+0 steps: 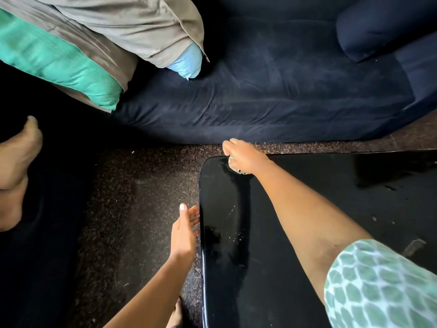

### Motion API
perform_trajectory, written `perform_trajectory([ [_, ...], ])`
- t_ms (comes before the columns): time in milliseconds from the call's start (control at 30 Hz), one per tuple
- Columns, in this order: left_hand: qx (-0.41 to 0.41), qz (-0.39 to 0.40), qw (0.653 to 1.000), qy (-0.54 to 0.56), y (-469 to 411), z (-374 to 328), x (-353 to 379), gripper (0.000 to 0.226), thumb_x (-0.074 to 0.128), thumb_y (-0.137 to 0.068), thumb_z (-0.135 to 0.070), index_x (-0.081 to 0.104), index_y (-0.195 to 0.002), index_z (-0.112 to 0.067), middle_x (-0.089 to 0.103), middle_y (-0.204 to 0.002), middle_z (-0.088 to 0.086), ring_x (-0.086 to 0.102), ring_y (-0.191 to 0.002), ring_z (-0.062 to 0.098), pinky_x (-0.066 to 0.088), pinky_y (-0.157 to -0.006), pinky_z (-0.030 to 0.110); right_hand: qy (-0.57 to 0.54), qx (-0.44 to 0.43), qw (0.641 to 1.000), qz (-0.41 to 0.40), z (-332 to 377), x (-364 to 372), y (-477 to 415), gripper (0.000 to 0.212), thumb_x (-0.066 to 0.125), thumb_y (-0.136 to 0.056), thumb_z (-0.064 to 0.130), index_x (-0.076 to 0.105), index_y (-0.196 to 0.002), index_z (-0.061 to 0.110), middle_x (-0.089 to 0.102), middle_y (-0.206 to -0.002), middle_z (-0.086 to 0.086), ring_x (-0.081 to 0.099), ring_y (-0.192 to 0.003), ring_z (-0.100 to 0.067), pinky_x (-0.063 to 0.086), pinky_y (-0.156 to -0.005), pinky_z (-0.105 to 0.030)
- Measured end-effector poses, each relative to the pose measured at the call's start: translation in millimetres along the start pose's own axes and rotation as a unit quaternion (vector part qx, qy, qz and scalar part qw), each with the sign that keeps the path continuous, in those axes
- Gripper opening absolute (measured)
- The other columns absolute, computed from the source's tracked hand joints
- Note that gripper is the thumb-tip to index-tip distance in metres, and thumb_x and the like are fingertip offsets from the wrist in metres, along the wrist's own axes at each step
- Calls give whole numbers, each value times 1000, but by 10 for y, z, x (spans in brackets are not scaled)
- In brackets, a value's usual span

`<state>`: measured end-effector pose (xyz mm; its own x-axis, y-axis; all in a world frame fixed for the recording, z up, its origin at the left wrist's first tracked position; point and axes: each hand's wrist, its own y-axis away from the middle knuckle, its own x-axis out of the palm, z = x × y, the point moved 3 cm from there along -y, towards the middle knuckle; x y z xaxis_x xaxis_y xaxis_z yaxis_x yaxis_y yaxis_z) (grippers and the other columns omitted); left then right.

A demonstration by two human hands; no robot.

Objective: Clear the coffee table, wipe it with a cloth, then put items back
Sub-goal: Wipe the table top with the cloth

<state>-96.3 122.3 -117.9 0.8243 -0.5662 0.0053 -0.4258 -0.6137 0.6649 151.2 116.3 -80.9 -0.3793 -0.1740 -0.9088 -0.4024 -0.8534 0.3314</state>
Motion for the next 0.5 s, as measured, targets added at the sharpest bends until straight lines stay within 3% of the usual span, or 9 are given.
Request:
perform_trajectory([
  [167, -1, 2, 1000, -6, -19, -5, -17, 63, 22, -100, -52, 57, -129, -9, 65, -119, 3, 60, -111, 19, 43, -102, 38, -119, 30, 988, -97, -69, 113, 75, 26, 58, -77, 8, 49, -101, 14, 47, -106, -3, 51, -89, -27, 44, -77, -41],
  [300, -5, -1, 1000, -6, -21, -8, -18, 62, 23, -100, -51, 57, -129, -8, 65, -120, 4, 60, -112, 19, 42, -104, 42, -51, 71, 981, -170, -145, 141, 121, 24, 67, -71, 21, 60, -95, 21, 56, -109, 5, 45, -112, -19, 28, -99, -38],
  [433, -5, -1, 1000, -7, 1, -18, -21, 59, 24, -101, -49, 57, -129, -8, 65, -119, 3, 60, -112, 19, 43, -103, 41, -103, 57, 980, -158, -189, 158, 157, 25, 68, -76, 21, 66, -100, 18, 58, -114, 4, 47, -106, -20, 30, -83, -24],
  [500, -6, -1, 1000, -10, 12, -20, -24, 58, 25, -101, -48, 57, -129, -8, 65, -120, 3, 60, -112, 19, 44, -102, 41, -123, 40, 983, -129, -196, 176, 180, 30, 69, -77, 22, 66, -107, 17, 59, -118, 3, 46, -110, -20, 28, -85, -20],
])
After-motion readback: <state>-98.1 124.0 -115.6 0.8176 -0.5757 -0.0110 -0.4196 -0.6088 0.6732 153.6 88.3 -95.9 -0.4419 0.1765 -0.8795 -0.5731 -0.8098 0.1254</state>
